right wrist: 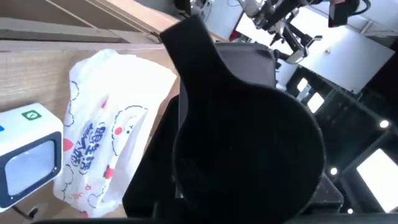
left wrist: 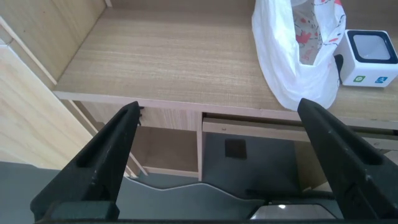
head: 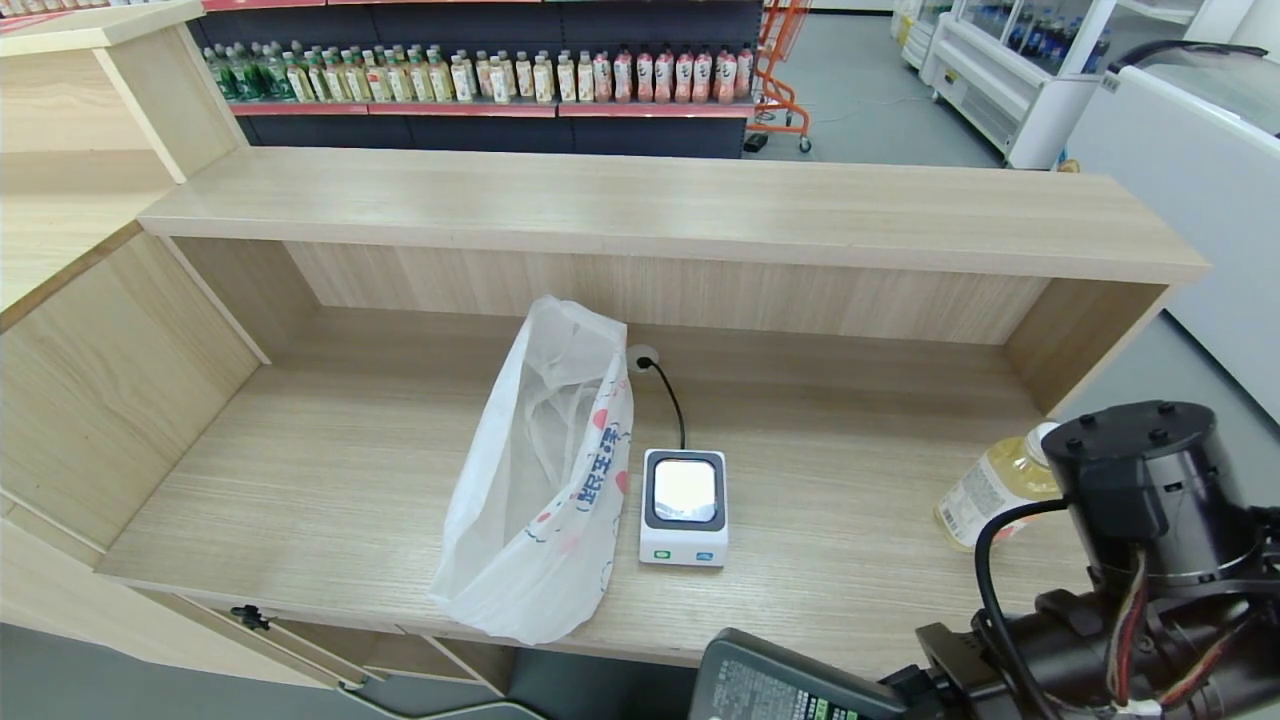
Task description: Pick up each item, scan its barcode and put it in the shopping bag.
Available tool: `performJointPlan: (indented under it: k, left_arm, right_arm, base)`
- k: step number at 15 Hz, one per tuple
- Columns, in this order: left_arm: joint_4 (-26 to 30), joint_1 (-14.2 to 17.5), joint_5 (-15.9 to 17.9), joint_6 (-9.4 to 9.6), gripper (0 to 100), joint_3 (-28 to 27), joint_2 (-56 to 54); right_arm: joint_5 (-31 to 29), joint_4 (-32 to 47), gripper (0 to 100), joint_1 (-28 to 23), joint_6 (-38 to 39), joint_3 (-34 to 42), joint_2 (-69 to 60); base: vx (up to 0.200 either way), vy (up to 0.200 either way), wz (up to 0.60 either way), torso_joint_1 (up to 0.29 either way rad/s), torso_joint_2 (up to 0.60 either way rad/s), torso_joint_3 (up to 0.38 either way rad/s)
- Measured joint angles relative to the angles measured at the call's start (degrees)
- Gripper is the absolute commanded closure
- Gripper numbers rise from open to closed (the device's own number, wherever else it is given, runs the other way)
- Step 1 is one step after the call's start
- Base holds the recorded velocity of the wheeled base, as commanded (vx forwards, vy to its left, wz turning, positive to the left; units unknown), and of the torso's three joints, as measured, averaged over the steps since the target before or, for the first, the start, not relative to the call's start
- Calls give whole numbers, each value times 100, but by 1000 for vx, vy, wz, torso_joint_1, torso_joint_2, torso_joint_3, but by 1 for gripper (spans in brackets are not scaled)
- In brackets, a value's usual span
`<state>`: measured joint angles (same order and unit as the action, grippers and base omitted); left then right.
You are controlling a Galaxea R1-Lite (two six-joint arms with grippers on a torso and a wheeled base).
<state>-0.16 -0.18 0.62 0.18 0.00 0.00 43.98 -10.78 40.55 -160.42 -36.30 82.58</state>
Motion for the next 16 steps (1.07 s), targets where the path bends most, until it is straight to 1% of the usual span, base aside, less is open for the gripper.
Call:
performJointPlan:
  k: [8,12,16]
  left_arm:
    - [0,0,0,0,0,0,0]
    - [0,0,0,0,0,0,0]
    - [0,0,-2,2,0,0,0]
  right_arm:
    - [13,7,100,-171,0,32,-268]
    - [18,24,100,-400,0,190,-290]
    - [20,-4,100,-502,0,224,-251]
  base:
    - [0,0,0,0,0,0]
    - [0,0,0,0,0,0]
    - [0,0,0,0,0,0]
